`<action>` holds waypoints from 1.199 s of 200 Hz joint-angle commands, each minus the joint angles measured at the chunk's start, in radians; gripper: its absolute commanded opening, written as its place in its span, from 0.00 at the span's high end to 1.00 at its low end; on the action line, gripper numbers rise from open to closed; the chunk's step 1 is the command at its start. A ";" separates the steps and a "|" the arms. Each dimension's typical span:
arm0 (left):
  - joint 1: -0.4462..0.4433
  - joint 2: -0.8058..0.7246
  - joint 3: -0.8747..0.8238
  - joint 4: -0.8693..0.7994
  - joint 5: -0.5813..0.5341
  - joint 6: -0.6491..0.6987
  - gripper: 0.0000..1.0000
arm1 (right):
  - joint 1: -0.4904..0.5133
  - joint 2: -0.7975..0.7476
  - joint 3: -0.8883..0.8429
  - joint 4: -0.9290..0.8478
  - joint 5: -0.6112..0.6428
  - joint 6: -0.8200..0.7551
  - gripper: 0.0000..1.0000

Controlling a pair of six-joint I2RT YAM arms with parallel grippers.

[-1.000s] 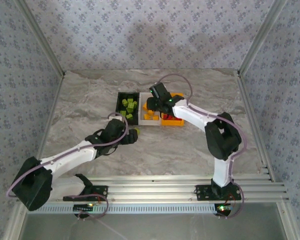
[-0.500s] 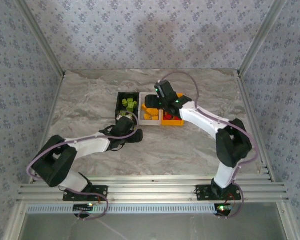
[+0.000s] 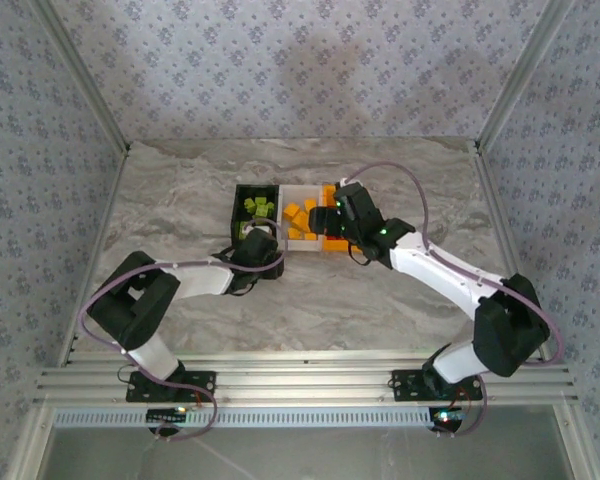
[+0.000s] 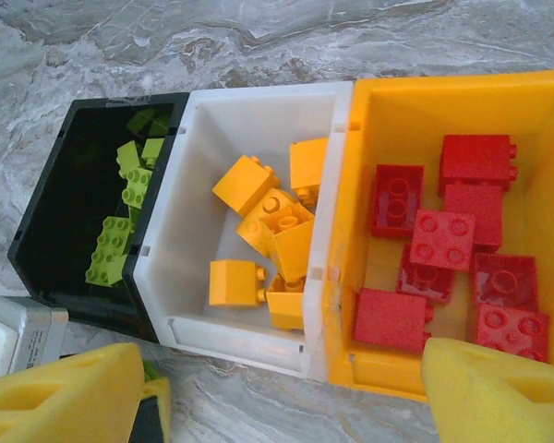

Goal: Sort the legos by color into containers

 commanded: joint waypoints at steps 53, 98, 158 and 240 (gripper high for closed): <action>-0.058 -0.253 -0.096 -0.047 0.001 -0.040 0.64 | -0.021 -0.126 -0.108 0.009 0.047 0.054 0.20; -0.013 -0.443 0.022 -0.229 -0.084 -0.004 0.63 | -0.045 -0.190 -0.182 0.020 0.038 0.083 0.20; 0.169 -0.073 0.333 -0.163 -0.006 0.068 0.62 | -0.068 -0.205 -0.212 -0.010 0.029 0.119 0.20; 0.188 -0.110 0.409 -0.205 -0.002 0.054 0.01 | -0.110 -0.318 -0.234 -0.045 0.024 0.109 0.05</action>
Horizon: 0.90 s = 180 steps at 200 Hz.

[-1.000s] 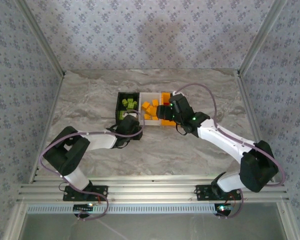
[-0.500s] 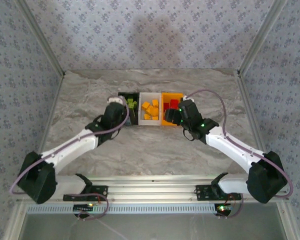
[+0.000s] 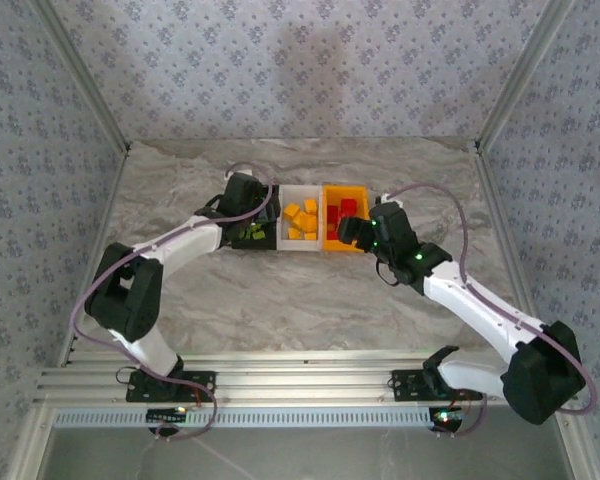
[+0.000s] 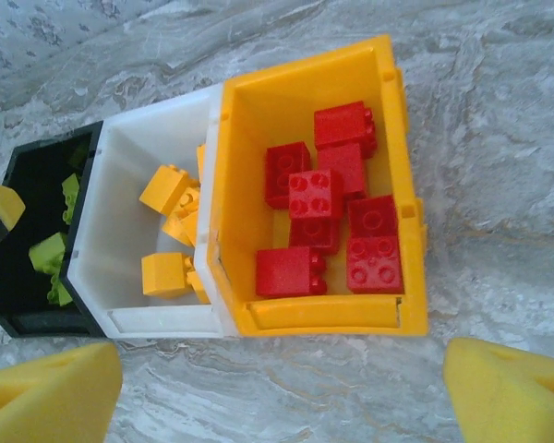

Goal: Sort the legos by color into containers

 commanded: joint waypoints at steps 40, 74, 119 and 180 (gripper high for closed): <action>-0.027 -0.323 -0.030 -0.064 -0.049 0.036 0.01 | -0.011 -0.057 0.018 -0.065 0.112 -0.010 0.00; -0.021 -0.447 -0.179 0.019 -0.183 0.139 0.01 | -0.008 -0.106 -0.029 -0.068 0.264 0.036 0.00; 0.120 -0.434 -0.248 0.085 -0.347 0.341 0.01 | -0.088 -0.136 -0.058 -0.084 0.293 0.003 0.00; 0.351 -0.152 -0.314 0.270 -0.384 0.447 0.00 | -0.167 -0.148 -0.142 0.010 0.253 -0.135 0.00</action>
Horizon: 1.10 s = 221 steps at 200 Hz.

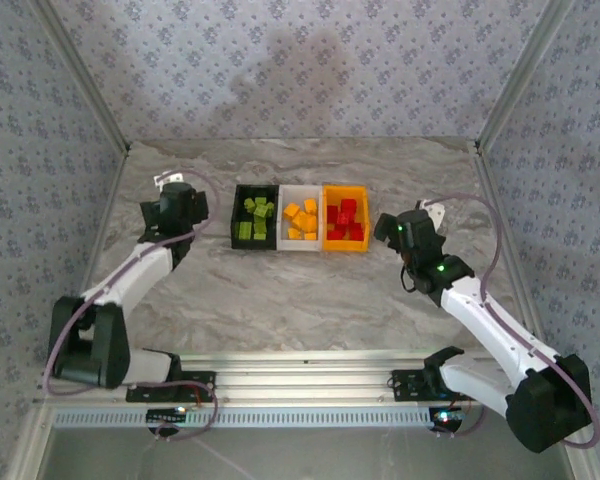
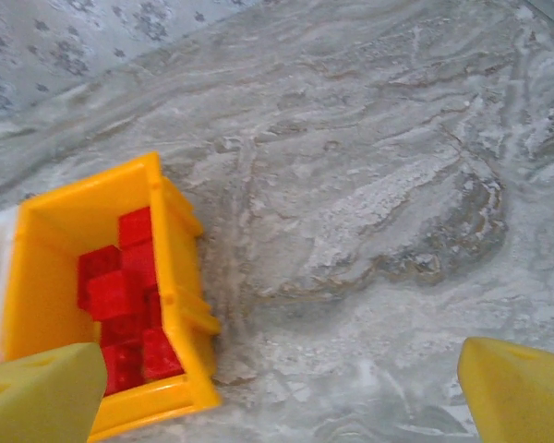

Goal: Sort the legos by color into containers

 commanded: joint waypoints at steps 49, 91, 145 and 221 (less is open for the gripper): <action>0.040 0.141 -0.212 0.398 0.030 0.152 0.01 | -0.063 -0.039 -0.084 0.097 -0.016 -0.102 0.00; 0.081 0.080 -0.368 0.625 0.152 0.140 0.01 | -0.096 -0.072 -0.138 0.201 -0.061 -0.163 0.00; 0.168 0.131 -0.434 0.788 0.339 0.100 0.00 | -0.106 -0.102 -0.225 0.354 -0.012 -0.281 0.00; 0.169 0.114 -0.428 0.741 0.336 0.096 0.00 | -0.381 0.078 -0.310 0.704 -0.089 -0.513 0.00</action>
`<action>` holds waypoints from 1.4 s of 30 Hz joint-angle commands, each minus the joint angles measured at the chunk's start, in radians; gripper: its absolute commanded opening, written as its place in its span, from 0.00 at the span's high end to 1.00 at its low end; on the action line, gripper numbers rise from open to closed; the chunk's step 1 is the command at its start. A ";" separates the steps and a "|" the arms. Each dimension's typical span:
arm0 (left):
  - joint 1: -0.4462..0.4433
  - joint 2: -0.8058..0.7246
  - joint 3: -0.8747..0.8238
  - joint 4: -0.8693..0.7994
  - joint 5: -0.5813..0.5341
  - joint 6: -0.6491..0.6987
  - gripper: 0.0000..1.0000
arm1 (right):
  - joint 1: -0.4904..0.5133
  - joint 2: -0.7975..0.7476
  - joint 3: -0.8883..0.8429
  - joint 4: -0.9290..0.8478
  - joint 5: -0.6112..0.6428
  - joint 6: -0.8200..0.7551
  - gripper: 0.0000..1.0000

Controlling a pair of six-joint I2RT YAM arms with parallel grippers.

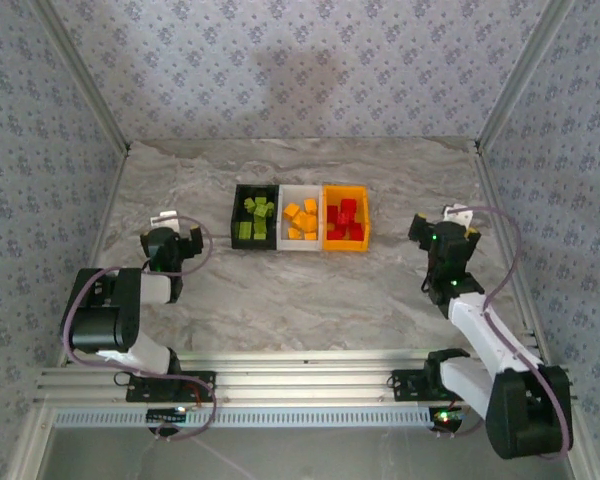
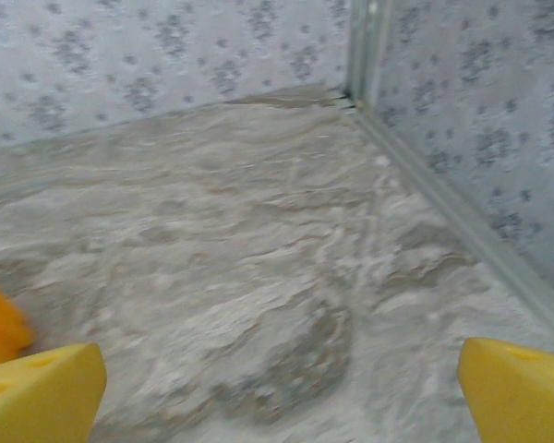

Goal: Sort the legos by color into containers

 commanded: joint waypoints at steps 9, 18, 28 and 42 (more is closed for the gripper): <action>0.007 -0.004 0.008 0.036 0.021 -0.014 0.01 | -0.144 0.413 -0.130 0.577 -0.274 -0.144 0.00; 0.007 -0.004 0.008 0.036 0.022 -0.012 0.00 | -0.107 0.527 -0.092 0.618 -0.253 -0.180 0.00; 0.007 -0.005 0.008 0.036 0.022 -0.014 0.01 | -0.106 0.520 -0.085 0.594 -0.252 -0.181 0.00; 0.007 -0.005 0.008 0.034 0.021 -0.011 0.00 | -0.106 0.520 -0.086 0.594 -0.253 -0.181 0.00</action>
